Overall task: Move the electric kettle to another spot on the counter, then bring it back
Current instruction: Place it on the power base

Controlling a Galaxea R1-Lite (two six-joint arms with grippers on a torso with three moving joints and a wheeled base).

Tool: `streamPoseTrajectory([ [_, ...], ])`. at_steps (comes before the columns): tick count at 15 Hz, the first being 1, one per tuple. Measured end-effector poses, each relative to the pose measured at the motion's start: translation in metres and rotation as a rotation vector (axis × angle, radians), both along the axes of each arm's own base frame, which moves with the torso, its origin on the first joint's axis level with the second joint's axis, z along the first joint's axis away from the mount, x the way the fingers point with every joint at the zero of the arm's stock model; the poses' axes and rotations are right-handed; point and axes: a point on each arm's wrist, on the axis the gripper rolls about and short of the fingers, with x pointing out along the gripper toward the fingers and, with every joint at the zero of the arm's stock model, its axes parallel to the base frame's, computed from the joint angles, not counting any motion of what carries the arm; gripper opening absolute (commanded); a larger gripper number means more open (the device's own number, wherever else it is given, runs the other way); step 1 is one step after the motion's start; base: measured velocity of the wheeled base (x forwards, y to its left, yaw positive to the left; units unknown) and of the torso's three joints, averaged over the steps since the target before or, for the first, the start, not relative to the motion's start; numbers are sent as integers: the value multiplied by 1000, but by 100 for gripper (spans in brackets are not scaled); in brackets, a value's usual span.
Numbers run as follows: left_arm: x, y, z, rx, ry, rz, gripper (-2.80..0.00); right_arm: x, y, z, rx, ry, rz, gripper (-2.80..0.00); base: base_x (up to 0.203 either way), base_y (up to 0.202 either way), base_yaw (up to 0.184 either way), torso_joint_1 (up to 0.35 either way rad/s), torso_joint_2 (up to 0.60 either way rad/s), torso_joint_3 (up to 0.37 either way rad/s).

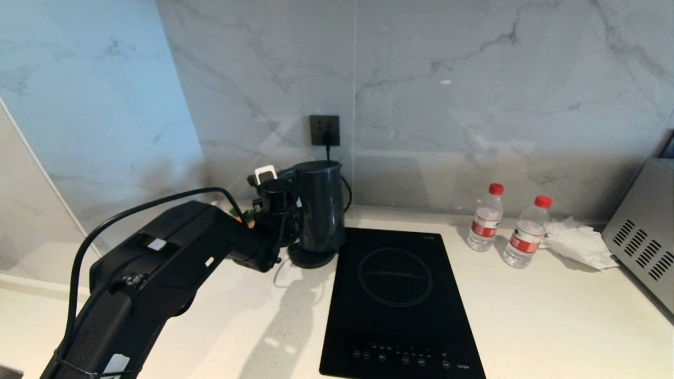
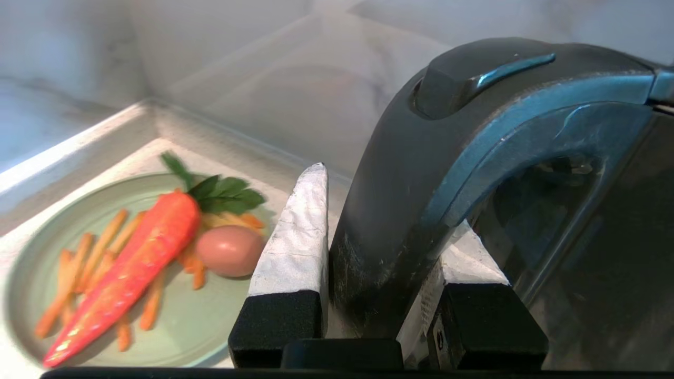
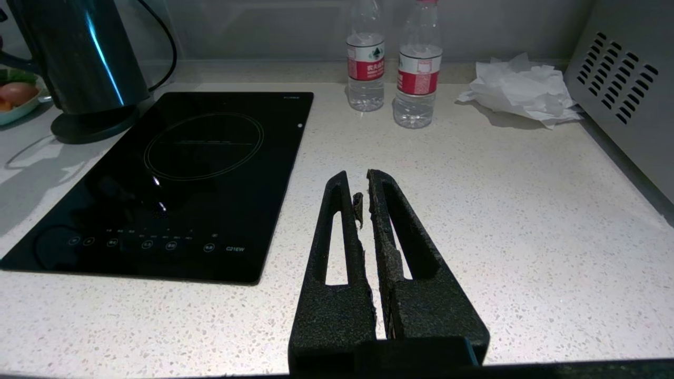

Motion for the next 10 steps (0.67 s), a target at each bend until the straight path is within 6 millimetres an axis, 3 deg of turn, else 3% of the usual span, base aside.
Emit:
streamPoseTrajectory([
  [10, -11, 24, -6, 5, 18, 28, -280, 0, 0, 0, 0, 0, 0, -280, 0, 0, 0, 0, 0, 0],
])
